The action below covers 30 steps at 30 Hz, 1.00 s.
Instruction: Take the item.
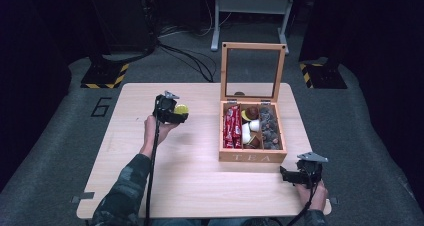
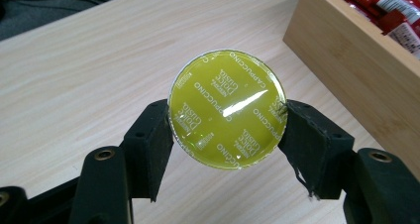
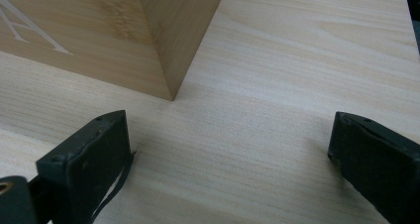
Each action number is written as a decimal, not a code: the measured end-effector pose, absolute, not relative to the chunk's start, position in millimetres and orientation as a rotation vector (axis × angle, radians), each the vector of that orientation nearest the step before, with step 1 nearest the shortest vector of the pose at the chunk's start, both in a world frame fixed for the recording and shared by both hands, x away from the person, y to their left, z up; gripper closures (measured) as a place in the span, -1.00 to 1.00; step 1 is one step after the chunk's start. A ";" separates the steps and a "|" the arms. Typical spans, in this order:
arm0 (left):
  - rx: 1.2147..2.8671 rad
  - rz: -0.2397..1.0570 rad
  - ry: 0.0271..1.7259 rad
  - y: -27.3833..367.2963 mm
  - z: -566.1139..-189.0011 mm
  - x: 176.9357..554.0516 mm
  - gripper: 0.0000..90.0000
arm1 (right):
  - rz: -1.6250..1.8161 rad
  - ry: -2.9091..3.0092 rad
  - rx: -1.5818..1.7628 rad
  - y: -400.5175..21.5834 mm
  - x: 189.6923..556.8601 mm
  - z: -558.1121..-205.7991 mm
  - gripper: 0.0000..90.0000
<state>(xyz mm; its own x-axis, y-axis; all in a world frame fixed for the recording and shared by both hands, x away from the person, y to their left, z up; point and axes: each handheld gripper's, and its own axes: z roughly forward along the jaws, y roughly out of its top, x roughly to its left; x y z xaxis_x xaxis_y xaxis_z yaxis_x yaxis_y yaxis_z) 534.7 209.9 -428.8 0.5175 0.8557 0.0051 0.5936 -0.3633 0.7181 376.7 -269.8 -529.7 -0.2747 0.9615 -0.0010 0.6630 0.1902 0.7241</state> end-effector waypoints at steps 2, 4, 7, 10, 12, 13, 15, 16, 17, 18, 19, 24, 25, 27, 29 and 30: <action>2.090 0.496 1.191 211.7 -433.4 537.7 -0.17 | 0.861 2.011 1.516 -269.8 376.6 -529.7 -0.96; 2.086 0.481 1.216 214.7 -438.9 541.6 -0.17 | 0.861 2.011 1.516 -269.8 376.6 -529.7 -0.96; 2.071 0.466 1.244 216.3 -443.3 543.9 -0.17 | 0.861 2.011 1.517 -269.8 376.6 -529.7 -0.96; 2.077 0.438 1.270 218.5 -451.8 548.5 -0.17 | 0.861 2.011 1.516 -269.8 376.6 -529.7 -0.96; 2.073 0.444 1.274 218.7 -454.1 549.5 -0.17 | 0.861 2.011 1.517 -269.8 376.6 -529.7 -0.96; 2.074 0.428 1.289 218.7 -455.7 550.1 -0.17 | 0.861 2.011 1.517 -269.8 376.6 -529.7 -0.96; 2.074 0.420 1.300 219.5 -459.7 552.0 -0.17 | 0.861 2.011 1.517 -269.8 376.6 -529.7 -0.96; 2.078 0.413 1.307 220.2 -461.5 552.9 -0.17 | 0.861 2.011 1.517 -269.8 376.6 -529.7 -0.96; 2.079 0.409 1.314 220.8 -463.5 553.7 -0.17 | 0.861 2.011 1.517 -269.8 376.6 -529.7 -0.96; 2.083 0.404 1.325 221.8 -465.1 554.6 -0.17 | 0.860 2.010 1.517 -269.7 376.6 -529.8 -0.96; 2.080 0.405 1.330 222.9 -467.2 555.8 -0.17 | 0.860 2.010 1.517 -269.7 376.6 -529.8 -0.96; 2.089 0.393 1.364 230.6 -473.5 558.6 -0.17 | 0.860 2.011 1.517 -269.8 376.6 -529.7 -0.96; 2.093 0.402 1.367 232.1 -474.9 559.3 -0.17 | 0.861 2.011 1.517 -269.8 376.6 -529.7 -0.96; 2.083 0.394 1.387 233.4 -477.8 559.9 -0.17 | 0.861 2.011 1.517 -269.8 376.6 -529.7 -0.96; 2.089 0.385 1.392 235.3 -479.4 560.6 -0.17 | 0.861 2.011 1.517 -269.8 376.6 -529.7 -0.96; 2.091 0.388 1.392 236.1 -480.7 561.4 -0.17 | 0.861 2.011 1.517 -269.8 376.6 -529.7 -0.96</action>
